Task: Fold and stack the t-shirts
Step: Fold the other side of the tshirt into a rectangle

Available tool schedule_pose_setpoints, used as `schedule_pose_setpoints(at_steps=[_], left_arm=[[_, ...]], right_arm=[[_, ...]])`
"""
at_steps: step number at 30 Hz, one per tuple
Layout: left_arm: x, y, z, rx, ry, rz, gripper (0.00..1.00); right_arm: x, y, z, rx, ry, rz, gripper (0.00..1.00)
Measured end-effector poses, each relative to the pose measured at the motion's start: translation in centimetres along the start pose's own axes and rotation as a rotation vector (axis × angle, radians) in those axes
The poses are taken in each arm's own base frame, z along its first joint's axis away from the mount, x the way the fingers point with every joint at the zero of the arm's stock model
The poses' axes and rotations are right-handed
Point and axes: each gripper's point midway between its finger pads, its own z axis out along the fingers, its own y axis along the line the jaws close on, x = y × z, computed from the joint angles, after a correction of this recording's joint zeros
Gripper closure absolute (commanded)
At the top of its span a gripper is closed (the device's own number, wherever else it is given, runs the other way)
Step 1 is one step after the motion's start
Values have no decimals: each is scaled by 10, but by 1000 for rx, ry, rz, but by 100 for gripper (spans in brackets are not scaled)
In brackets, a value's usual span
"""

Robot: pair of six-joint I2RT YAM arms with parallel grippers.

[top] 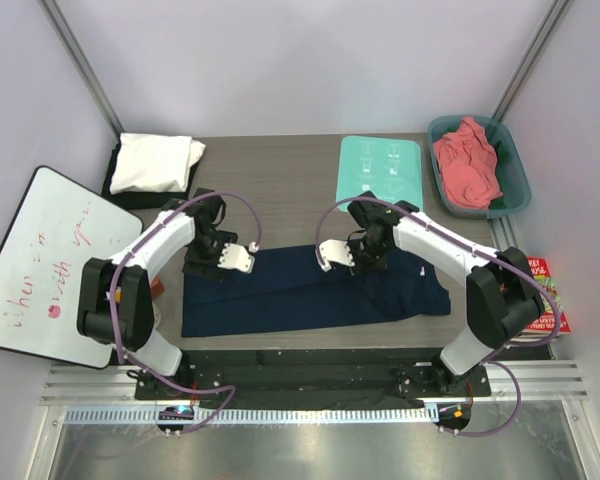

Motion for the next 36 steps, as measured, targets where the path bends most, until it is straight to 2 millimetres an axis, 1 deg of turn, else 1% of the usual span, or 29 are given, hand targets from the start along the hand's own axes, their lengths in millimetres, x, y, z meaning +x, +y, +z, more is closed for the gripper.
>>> schedule_pose_setpoints(at_steps=[4,7,11,14,16,17,18,19,20,21,23,25,28,30,32,34,36], left_arm=[[1,0,3,8,5,1,24],[2,0,5,15,8,2,25],[2,2,7,22,9,5,25],[3,6,6,17,14,17,25],[3,10,5,11,17,27,25],[4,11,4,8,19,31,25],[4,13,4,6,19,34,25],[4,13,4,6,19,37,25],[4,14,4,7,19,44,25],[4,15,5,9,19,47,25],[4,15,6,14,21,51,25],[5,15,7,17,23,55,25],[5,15,7,19,24,60,25],[5,16,7,21,24,67,25],[5,18,8,22,24,71,24],[5,22,8,19,24,72,24],[5,26,9,15,25,72,24]], right_arm=[[-19,-9,-18,-27,-41,-19,99],[-28,-9,-27,-54,-63,-28,99],[-37,4,-32,-153,-80,-43,99],[-45,13,-30,-227,-91,-76,99],[-49,18,-27,-259,-100,-107,96],[-51,21,-26,-272,-102,-120,95],[-53,25,-25,-285,-106,-135,87],[-56,28,-25,-298,-111,-148,82],[-59,33,-23,-312,-119,-171,72],[-61,37,-22,-325,-121,-179,70],[-64,48,-17,-362,-130,-209,65],[-65,58,-14,-392,-136,-231,63],[-66,66,-15,-411,-139,-236,62],[-66,66,-19,-399,-135,-212,62],[-64,61,-24,-345,-131,-157,62],[-58,47,-30,-253,-126,-93,62],[-42,32,-38,-150,-115,-16,62]])
